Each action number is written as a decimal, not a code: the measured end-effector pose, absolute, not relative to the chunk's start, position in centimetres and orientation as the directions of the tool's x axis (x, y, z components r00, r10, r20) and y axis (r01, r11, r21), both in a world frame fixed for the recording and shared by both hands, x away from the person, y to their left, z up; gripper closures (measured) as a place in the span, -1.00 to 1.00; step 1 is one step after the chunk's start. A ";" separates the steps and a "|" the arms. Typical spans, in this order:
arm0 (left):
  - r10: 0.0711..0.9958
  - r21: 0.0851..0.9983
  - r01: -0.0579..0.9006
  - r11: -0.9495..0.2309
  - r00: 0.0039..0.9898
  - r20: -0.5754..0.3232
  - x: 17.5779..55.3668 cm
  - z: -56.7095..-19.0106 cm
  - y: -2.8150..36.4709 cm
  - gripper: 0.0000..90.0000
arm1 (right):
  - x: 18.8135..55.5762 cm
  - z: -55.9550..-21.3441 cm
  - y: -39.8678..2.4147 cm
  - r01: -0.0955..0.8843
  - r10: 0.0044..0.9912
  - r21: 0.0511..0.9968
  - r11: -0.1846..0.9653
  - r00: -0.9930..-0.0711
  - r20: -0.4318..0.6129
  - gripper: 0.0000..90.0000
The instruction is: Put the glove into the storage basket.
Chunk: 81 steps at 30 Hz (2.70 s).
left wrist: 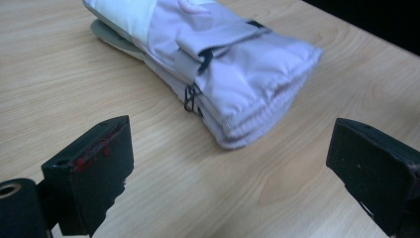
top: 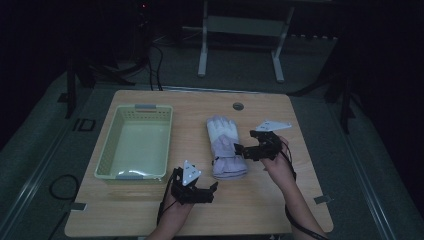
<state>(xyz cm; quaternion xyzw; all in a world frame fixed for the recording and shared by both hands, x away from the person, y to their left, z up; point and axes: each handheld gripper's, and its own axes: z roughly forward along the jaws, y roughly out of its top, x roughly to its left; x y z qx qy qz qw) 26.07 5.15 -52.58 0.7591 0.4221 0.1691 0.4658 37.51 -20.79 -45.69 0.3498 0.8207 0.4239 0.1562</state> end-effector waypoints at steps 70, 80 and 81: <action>0.737 0.650 0.713 -0.262 0.583 -0.343 33.8 -53.4 2.1 0.67 | 40.8 -52.0 -20.0 0.734 0.765 0.603 0.312 -0.571 0.299 0.71; 0.716 0.679 0.674 -0.290 0.624 -0.313 33.6 -50.8 2.6 0.68 | 40.2 -49.2 -19.4 0.698 0.767 0.638 0.325 -0.589 0.253 0.71; 0.716 0.684 0.670 -0.289 0.626 -0.311 33.6 -50.5 2.7 0.68 | 40.2 -48.9 -19.4 0.698 0.766 0.641 0.319 -0.588 0.259 0.71</action>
